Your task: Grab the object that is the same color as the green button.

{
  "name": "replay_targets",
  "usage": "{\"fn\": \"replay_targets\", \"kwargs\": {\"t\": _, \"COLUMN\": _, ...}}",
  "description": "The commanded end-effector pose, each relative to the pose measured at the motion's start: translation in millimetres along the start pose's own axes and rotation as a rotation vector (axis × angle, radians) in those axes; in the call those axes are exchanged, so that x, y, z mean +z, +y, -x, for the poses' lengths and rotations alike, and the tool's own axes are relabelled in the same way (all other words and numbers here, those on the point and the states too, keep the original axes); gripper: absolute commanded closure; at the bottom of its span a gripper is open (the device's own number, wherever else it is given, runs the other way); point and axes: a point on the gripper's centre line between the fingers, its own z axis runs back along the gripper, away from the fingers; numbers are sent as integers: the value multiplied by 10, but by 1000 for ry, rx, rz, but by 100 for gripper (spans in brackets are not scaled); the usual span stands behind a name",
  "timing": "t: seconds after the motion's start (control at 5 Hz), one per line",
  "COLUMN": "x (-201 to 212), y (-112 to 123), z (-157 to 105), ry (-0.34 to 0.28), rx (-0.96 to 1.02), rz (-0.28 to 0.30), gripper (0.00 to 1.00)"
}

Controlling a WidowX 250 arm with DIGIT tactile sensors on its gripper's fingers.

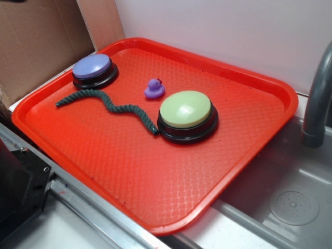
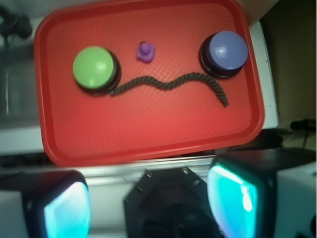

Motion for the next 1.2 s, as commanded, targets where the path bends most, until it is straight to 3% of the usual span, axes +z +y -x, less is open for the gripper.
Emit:
{"fn": "replay_targets", "kwargs": {"t": 0.0, "x": -536, "y": 216, "z": -409, "ry": -40, "rx": 335, "rz": -47, "gripper": 0}}
{"fn": "replay_targets", "kwargs": {"t": 0.2, "x": -805, "y": 312, "z": -580, "ry": -78, "rx": 497, "rz": -109, "gripper": 0}}
{"fn": "replay_targets", "kwargs": {"t": 0.6, "x": -1481, "y": 520, "z": -813, "ry": -122, "rx": 783, "rz": -115, "gripper": 0}}
{"fn": "replay_targets", "kwargs": {"t": 1.0, "x": -1928, "y": 636, "z": -861, "ry": -132, "rx": 881, "rz": -137, "gripper": 0}}
